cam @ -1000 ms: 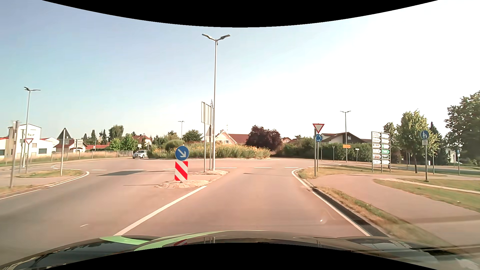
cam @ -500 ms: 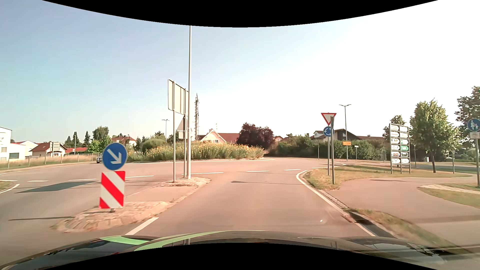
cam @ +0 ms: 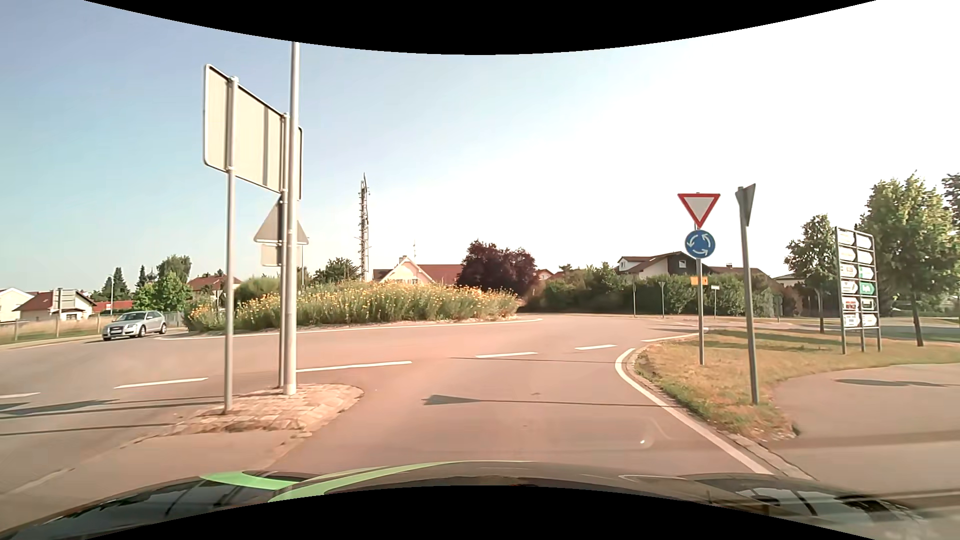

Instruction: Follow the waypoints while adhering to traffic rules and regulations

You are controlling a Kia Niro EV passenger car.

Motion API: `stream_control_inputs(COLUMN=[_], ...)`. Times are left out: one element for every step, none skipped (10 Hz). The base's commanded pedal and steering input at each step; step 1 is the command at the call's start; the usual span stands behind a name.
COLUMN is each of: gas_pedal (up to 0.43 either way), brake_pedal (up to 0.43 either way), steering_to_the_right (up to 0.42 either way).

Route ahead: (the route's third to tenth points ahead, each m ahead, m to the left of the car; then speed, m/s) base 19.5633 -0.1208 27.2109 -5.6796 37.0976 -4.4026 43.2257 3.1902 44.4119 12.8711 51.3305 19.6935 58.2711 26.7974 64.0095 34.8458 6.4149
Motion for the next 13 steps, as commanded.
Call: stream_control_inputs(gas_pedal=[0.000,0.000,0.000,0.000,0.000,0.000,0.000,0.000,0.000,0.000,0.000,0.000,0.000], brake_pedal=[0.299,0.311,0.317,0.317,0.317,0.317,0.317,0.317,0.317,0.317,0.311,0.317,0.274], steering_to_the_right=[0.051,0.055,0.060,0.063,0.067,0.069,0.069,0.069,0.069,0.069,0.069,0.069,0.069])
